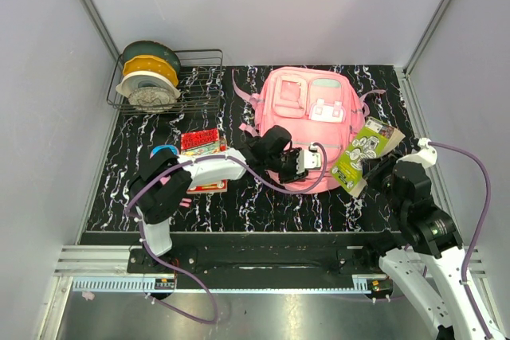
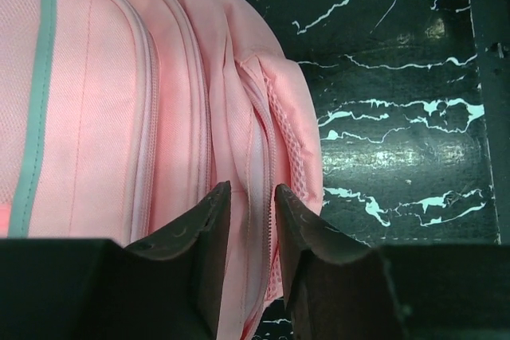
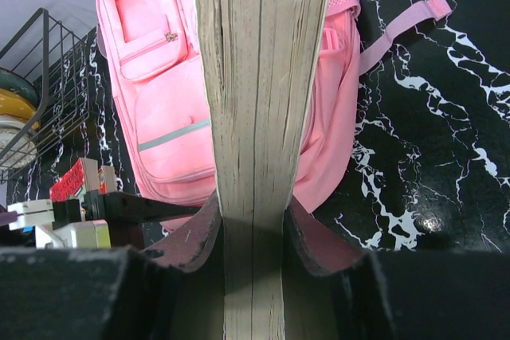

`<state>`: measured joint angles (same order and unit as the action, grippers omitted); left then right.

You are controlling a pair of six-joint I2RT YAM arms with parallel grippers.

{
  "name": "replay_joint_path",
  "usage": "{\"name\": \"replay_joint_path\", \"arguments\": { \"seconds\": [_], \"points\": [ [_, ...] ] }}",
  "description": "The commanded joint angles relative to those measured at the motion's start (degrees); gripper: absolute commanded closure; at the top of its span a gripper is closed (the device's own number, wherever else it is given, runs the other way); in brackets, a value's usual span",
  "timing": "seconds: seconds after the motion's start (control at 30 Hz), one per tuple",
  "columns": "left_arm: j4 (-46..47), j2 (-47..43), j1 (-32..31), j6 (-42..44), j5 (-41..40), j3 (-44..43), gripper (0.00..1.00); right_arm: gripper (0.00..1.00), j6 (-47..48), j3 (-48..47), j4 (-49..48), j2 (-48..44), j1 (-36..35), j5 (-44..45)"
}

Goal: Pack the student bag
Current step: Place the book in the student bag.

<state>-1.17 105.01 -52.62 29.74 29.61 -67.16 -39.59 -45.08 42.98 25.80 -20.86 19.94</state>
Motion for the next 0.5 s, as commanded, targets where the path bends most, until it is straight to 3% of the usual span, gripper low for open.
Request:
{"name": "replay_joint_path", "arguments": {
  "seconds": [0.0, 0.03, 0.07, 0.1, 0.27, 0.33, 0.47],
  "points": [
    [0.1, -2.2, -0.2, -0.3, 3.1, -3.2, 0.66, 1.0, -0.9, -0.6, -5.5, -1.0, 0.1, 1.1],
    [0.1, -2.2, -0.1, -0.2, 3.0, -3.2, 0.69, 1.0, -0.9, -0.5, -5.6, -0.9, 0.1, 1.1],
    [0.2, -2.0, 0.0, -0.7, 3.1, -3.4, 0.82, 1.0, -1.0, -0.5, -5.5, -0.8, 0.1, 1.2],
    [0.2, -1.7, 0.3, -1.4, 4.9, -3.9, 0.85, 1.0, -0.9, -0.5, -5.6, -0.8, 0.2, 1.3],
    [-1.5, 0.2, 1.1, -2.8, 5.8, -5.3, 0.89, 1.0, -0.4, -0.9, -5.7, -0.7, 0.1, 1.2],
    [-1.7, 0.3, 1.2, -2.6, 5.5, -5.4, 1.0, 1.0, -0.4, -0.8, -5.7, -0.8, 0.2, 1.4],
    [2.7, -3.2, 1.2, -4.2, 0.4, -2.6, 1.0, 1.0, -0.1, -1.1, -5.5, -0.6, 0.2, 0.5]
  ]
}}
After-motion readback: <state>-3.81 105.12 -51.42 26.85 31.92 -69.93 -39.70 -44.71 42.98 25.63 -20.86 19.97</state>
